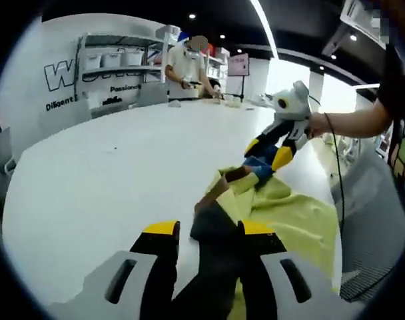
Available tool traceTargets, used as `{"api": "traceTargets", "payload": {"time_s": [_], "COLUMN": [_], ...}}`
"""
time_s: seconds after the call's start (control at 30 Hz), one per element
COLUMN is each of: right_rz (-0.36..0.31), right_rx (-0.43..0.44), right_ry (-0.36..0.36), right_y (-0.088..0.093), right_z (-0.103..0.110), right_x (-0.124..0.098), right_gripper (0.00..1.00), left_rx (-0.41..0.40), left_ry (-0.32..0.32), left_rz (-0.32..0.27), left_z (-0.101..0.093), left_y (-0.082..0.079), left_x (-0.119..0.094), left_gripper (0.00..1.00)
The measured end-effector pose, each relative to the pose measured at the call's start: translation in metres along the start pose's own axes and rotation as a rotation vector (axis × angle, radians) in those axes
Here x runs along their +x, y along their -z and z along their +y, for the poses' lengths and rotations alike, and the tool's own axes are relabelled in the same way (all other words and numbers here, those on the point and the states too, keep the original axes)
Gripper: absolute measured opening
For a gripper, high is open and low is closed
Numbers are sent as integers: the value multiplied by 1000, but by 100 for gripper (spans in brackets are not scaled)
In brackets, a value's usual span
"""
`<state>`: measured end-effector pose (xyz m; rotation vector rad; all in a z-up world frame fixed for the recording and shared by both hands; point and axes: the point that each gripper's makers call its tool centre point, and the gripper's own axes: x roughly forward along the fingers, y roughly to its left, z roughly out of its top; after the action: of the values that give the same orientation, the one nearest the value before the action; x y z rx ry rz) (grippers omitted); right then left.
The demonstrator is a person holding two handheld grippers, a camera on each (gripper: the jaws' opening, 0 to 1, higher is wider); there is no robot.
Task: Fold the garment on the visible template until the final outline fits inside the template.
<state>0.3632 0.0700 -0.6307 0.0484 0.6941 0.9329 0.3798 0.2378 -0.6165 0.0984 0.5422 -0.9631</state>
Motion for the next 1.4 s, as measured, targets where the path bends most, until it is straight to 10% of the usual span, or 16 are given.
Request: {"api": "traceTargets", "payload": {"time_s": [0.13, 0.6, 1.4], "right_rz": [7, 79, 172], "right_rx": [179, 330, 219], "right_ry": [-22, -99, -191], "right_y": [3, 7, 15], "right_z": [0, 3, 25], "right_x": [4, 11, 18], "right_gripper": [52, 37, 0], "left_rx": [-77, -261, -313], "left_ry": [-33, 101, 195], "left_rz": [-9, 150, 206], "left_z": [15, -4, -16], "left_y": [-4, 17, 29], "left_x": [12, 54, 57], "left_gripper": [42, 36, 16]}}
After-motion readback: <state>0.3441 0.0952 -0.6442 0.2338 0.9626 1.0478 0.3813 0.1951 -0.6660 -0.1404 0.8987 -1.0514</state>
